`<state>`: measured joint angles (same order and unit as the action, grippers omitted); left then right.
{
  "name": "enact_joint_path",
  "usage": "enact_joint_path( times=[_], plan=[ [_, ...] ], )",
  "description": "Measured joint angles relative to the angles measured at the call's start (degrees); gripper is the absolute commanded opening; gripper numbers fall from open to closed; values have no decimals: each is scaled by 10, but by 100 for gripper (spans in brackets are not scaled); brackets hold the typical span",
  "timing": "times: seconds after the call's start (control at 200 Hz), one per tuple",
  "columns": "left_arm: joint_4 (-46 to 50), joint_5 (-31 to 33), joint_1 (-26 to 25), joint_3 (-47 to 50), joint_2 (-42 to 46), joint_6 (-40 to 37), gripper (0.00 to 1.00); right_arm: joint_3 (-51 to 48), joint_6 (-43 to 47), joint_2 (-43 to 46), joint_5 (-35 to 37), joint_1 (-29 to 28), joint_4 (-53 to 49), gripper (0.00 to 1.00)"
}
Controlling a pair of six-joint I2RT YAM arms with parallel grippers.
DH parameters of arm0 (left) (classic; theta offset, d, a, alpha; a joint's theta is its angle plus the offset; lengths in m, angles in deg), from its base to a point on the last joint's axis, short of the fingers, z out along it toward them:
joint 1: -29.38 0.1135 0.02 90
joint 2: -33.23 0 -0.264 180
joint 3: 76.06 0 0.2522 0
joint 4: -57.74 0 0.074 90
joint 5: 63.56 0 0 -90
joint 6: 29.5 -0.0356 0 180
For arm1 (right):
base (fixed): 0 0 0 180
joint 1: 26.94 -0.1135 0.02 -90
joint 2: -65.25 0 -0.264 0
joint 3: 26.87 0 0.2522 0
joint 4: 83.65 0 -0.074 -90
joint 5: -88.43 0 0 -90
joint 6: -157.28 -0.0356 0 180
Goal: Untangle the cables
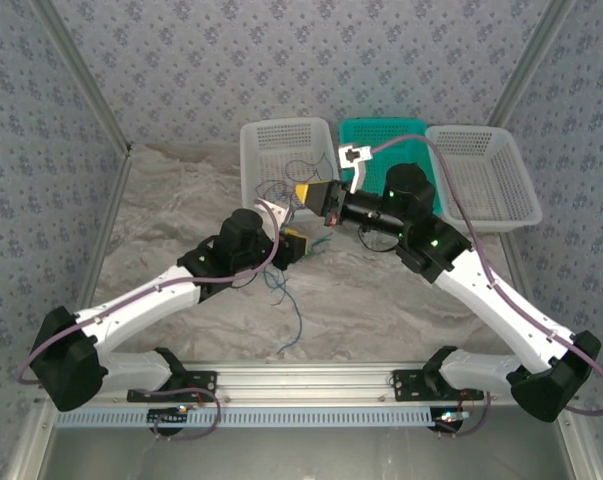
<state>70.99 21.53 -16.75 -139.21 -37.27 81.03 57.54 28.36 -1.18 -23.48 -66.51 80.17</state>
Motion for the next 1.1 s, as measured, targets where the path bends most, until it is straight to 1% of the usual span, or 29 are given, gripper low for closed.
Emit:
enact_joint_path(
  times=[0.065,0.13,0.215,0.285,0.32,0.385,0.4,0.495,0.67,0.68,0.72,0.785,0.83,0.884,0.979,1.024,1.099],
  plan=[
    [-12,22,0,21,7,5,25,0,-4,16,44,17,-28,0],
    [-17,47,0,56,23,13,25,0,-9,40,89,52,-57,0],
    [-9,77,6,108,48,31,23,0,-26,82,137,119,-81,0],
    [-2,95,16,148,70,48,21,-2,-50,117,155,189,-92,0],
    [3,101,25,166,84,58,17,-5,-60,131,161,219,-96,0],
    [12,109,45,195,113,76,0,-9,-82,147,162,269,-101,0],
    [14,111,49,200,119,76,0,-10,-85,148,161,276,-101,0],
    [21,113,75,224,158,94,0,-11,-105,148,141,298,-101,0],
    [18,102,92,228,198,95,0,-11,-113,111,93,298,-102,0],
    [18,101,92,228,199,94,1,-11,-112,109,89,298,-102,0],
    [14,87,94,228,202,91,12,-11,-109,100,72,298,-102,0],
    [-2,51,97,227,202,83,37,-9,-96,92,45,294,-102,0],
    [-16,18,97,226,202,83,50,-5,-86,89,27,286,-102,0],
    [-32,-16,94,221,200,80,58,0,-68,88,7,274,-101,0],
    [-51,-65,82,186,195,76,67,6,-39,89,-25,250,-96,0],
    [-58,-80,76,163,194,75,72,8,-22,90,-38,236,-94,0],
    [-60,-91,73,120,194,83,77,9,8,90,-52,208,-94,0]
  ],
)
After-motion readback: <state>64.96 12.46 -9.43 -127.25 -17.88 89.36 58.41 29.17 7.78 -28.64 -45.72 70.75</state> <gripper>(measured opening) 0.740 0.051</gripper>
